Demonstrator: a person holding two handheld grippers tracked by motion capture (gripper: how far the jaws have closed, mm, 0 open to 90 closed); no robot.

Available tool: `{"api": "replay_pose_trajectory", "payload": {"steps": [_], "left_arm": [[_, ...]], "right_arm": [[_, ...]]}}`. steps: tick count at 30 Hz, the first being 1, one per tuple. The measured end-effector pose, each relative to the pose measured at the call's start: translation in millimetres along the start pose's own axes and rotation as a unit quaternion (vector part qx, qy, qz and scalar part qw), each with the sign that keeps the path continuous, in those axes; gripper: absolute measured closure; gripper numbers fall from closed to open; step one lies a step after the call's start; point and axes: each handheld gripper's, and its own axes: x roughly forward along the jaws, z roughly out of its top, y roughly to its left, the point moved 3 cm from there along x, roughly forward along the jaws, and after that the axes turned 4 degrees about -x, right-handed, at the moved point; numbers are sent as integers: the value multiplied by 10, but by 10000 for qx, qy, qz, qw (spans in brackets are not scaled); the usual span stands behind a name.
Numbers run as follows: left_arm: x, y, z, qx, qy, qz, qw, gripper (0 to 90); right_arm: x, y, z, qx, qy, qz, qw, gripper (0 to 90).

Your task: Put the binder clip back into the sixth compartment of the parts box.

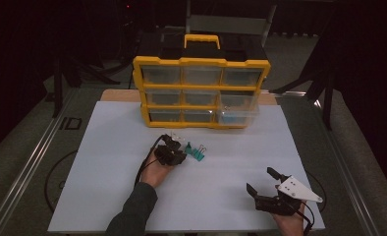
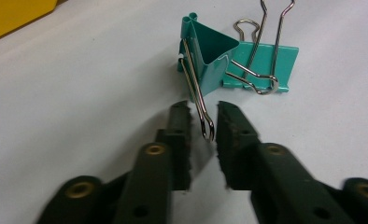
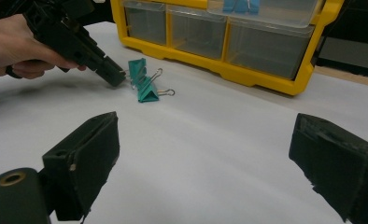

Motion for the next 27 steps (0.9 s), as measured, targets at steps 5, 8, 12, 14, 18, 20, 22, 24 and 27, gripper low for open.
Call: {"api": "replay_pose_trajectory", "payload": {"steps": [5, 8, 12, 14, 18, 20, 22, 24, 27], "left_arm": [[-28, 9, 19, -58, -63, 25, 10000, 885], [-54, 11, 20, -108, -137, 4, 9998, 892], [-118, 35, 42, -165, -221, -37, 9996, 896], [-185, 45, 74, -149, -297, -26, 9994, 896], [-283, 43, 133, -124, -417, -32, 9990, 896], [-355, 38, 182, -101, -492, -48, 9987, 896], [-448, 23, 252, -50, -622, -70, 9980, 896], [-515, 7, 303, 0, -695, -52, 9976, 896], [-631, -15, 390, 59, -833, -68, 9965, 896]], "right_arm": [[1, -1, 0, -3, -2, 5, 10000, 85], [-1, 1, 0, -6, -6, 7, 10000, 85], [-4, -2, 1, 4, -10, 1, 10000, 85], [-4, -3, 1, 6, -14, 0, 10000, 85], [-1, -2, 0, 9, -10, 2, 10000, 85], [-1, -3, 0, 6, -11, -2, 10000, 85], [0, -4, 0, 6, -15, -1, 10000, 85], [-2, -8, 0, 5, -28, -4, 10000, 85], [-4, -10, 0, 22, -35, -3, 10000, 85]]}}
